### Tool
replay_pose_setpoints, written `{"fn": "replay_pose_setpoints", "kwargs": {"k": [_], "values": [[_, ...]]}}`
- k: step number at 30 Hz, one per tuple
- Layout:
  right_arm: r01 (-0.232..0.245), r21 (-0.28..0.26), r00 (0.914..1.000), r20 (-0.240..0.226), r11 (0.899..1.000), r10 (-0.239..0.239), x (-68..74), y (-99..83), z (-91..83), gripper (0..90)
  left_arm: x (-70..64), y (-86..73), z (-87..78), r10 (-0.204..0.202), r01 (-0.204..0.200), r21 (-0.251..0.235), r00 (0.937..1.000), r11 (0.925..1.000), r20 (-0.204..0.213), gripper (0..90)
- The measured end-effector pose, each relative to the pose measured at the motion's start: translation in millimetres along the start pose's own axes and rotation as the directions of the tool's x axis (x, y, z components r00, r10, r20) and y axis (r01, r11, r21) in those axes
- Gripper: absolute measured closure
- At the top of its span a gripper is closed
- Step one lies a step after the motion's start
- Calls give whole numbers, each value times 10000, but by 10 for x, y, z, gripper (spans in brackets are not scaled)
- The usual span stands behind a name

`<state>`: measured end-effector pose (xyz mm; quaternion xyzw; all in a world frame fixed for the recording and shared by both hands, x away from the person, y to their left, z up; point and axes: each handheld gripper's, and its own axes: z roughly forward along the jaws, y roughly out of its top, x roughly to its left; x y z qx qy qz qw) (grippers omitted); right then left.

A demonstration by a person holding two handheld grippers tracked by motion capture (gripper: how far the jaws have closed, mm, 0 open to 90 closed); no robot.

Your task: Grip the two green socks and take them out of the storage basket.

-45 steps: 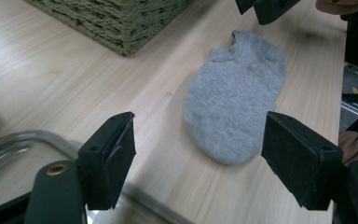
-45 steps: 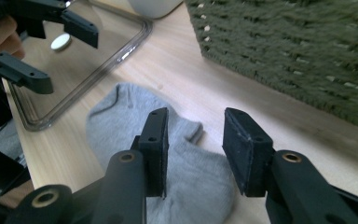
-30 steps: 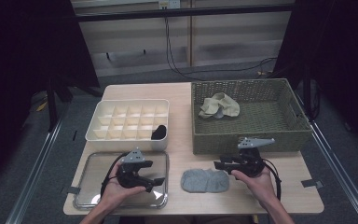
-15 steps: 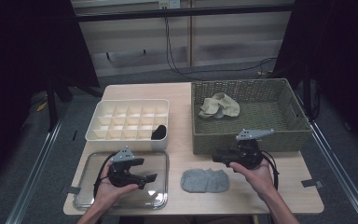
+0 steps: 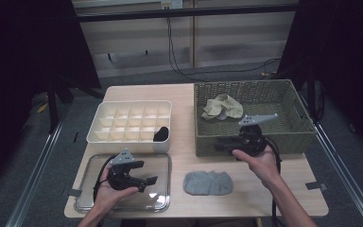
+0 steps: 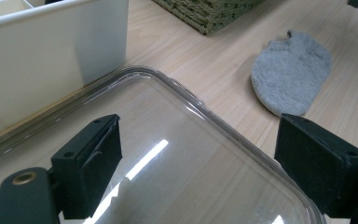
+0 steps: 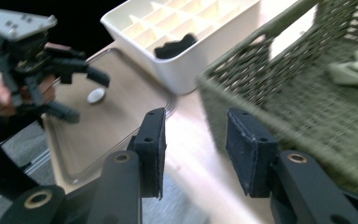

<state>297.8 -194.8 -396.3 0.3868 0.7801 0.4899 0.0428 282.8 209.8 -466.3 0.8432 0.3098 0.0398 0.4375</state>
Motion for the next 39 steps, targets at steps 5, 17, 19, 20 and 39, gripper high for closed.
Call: {"fn": "replay_pose_setpoints", "kwargs": {"k": [5,17,19,20,39], "values": [[-29,133,9996,278,9999,26,-163,175,21,596,-5,7,12,3,-3,40,10000,10000,-55,162],[-333,559,9948,975,9979,277,-630,490,101,558,-9,10,1,80,-79,-28,9999,10000,86,127],[-298,691,9930,1165,9972,216,-701,544,123,581,-3,10,-3,66,-66,-38,9999,10000,101,127],[-324,743,9923,1217,9967,232,-732,572,136,592,0,10,-3,62,-62,-34,9999,10000,98,126],[-1266,2548,9741,2143,9587,717,-1440,769,767,720,49,5,-22,-73,74,-75,9999,9999,129,121]]}}
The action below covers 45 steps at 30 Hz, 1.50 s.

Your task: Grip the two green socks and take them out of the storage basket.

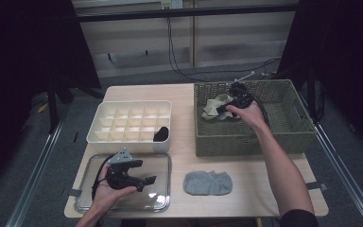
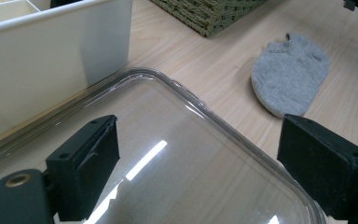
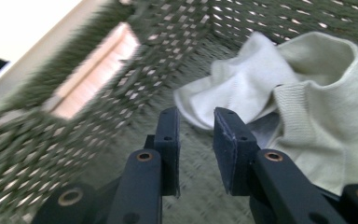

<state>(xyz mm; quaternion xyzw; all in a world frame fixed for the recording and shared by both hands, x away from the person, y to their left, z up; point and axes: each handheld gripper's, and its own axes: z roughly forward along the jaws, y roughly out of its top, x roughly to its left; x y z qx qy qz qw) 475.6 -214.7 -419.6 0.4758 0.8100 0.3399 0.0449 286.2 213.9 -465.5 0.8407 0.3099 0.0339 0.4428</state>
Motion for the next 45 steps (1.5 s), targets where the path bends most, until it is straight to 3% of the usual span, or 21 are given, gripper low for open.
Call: {"fn": "replay_pose_setpoints", "kwargs": {"k": [7,17,19,28,33,36,40,45], "values": [[38,996,9996,271,9950,-65,-118,64,268,749,13,5,11,60,-61,43,10000,10000,76,122],[-190,1881,9967,817,9820,36,-215,2,444,723,2,4,12,125,-127,98,9998,9999,136,119],[-210,1957,9965,840,9804,45,-217,5,466,674,2,3,15,117,-118,70,9998,9999,140,118],[-237,2199,9944,1058,9752,3,-250,49,559,652,0,9,43,140,-143,150,9997,9998,198,117],[-143,2756,9910,1321,9612,-232,-237,26,648,700,-1,7,48,150,-155,216,9997,9996,215,116],[-203,2788,9876,1554,9601,-242,-237,21,635,851,-9,6,49,181,-186,236,9996,9995,213,115],[-182,2754,9905,1359,9612,-201,-206,24,604,900,-15,2,47,225,-231,254,9994,9994,245,115],[81,2456,9990,410,9693,-188,-113,19,525,900,-3,0,34,177,-180,192,9997,9997,191,114]]}}
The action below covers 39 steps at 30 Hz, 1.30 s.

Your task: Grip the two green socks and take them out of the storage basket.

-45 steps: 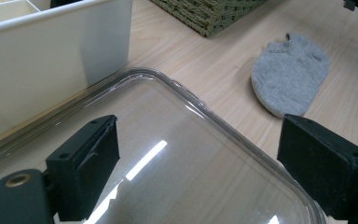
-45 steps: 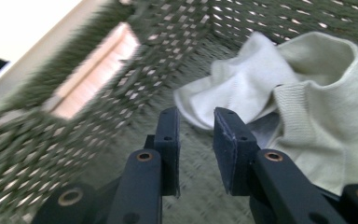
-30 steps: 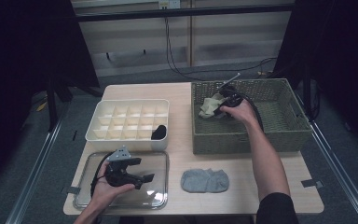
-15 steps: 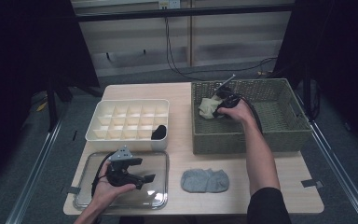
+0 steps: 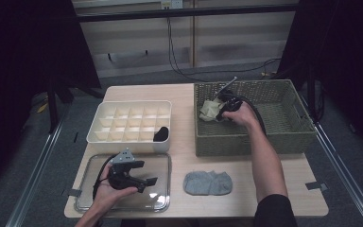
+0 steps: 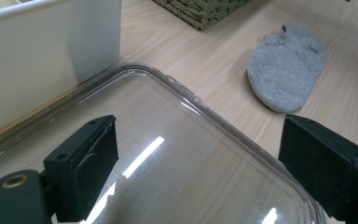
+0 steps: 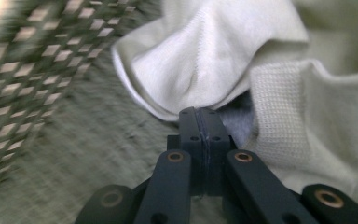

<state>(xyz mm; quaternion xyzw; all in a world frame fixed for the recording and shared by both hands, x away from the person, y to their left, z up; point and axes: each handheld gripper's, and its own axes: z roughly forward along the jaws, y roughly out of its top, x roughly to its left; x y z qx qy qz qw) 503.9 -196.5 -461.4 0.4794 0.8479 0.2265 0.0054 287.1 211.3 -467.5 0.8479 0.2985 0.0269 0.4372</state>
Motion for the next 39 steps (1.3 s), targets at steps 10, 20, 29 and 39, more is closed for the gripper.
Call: {"fn": "replay_pose_setpoints", "kwargs": {"k": [10,20,29,39], "values": [[-200,-1419,9952,-980,9897,60,47,-128,-367,900,3,3,6,-24,23,-37,10000,10000,-60,114],[-77,-1708,9963,-855,9853,-70,91,-255,-526,900,-12,14,29,37,-37,59,10000,10000,-56,114],[-296,-2179,9993,166,9755,340,-33,-184,-455,616,-5,11,36,59,-59,52,10000,10000,25,114],[-674,-819,9939,815,9944,741,-208,-181,-200,655,-11,13,46,78,-79,129,10000,9999,45,112]]}}
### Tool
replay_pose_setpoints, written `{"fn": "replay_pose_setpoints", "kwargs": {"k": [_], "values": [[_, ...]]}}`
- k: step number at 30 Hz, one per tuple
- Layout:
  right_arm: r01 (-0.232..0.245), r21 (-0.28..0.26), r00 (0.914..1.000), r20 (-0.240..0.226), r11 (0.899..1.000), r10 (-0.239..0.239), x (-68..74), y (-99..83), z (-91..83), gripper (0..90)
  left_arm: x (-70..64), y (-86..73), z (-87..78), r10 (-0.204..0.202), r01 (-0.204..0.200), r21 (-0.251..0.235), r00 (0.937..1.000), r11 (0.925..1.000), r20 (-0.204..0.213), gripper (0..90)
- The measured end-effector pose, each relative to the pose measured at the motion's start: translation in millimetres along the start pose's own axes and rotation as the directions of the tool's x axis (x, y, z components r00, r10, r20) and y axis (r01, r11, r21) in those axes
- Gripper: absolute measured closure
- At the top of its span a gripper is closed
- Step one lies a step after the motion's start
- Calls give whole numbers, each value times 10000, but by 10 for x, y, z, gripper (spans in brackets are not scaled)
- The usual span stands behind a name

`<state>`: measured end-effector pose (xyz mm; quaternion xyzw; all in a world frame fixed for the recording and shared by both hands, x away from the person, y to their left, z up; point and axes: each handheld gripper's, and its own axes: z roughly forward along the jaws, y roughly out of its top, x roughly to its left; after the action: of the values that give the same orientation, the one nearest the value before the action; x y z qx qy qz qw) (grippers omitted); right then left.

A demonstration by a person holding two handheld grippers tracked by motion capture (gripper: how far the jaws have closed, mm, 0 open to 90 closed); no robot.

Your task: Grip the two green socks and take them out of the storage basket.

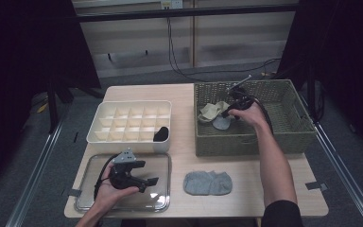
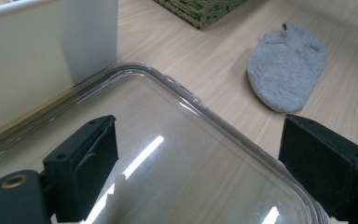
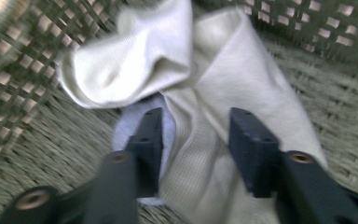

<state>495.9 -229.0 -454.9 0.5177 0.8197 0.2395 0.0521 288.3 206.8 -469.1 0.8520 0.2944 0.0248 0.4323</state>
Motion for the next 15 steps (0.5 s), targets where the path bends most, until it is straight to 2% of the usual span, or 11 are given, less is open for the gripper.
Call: {"fn": "replay_pose_setpoints", "kwargs": {"k": [2,4,9,12,13,15], "values": [[-98,189,9999,123,9998,96,-23,-6,-4,832,2,-1,-3,31,-31,30,10000,10000,6,112],[-205,-134,9995,222,9997,208,-51,-10,-55,865,0,-4,-5,40,-40,10,10000,10000,3,112],[-556,-645,9969,512,9964,590,-184,-84,-201,869,-5,-11,-12,43,-43,-24,10000,10000,-6,112],[-776,-682,9946,630,9946,819,-279,-158,-261,857,-2,-8,-8,20,-20,15,10000,10000,-12,111],[-940,-682,9930,655,9932,984,-285,-168,-273,827,-4,-6,-6,38,-38,32,10000,10000,-12,111],[-969,-1182,9936,466,9882,1030,-282,-158,-300,739,-7,-4,1,45,-45,39,10000,10000,6,111]]}}
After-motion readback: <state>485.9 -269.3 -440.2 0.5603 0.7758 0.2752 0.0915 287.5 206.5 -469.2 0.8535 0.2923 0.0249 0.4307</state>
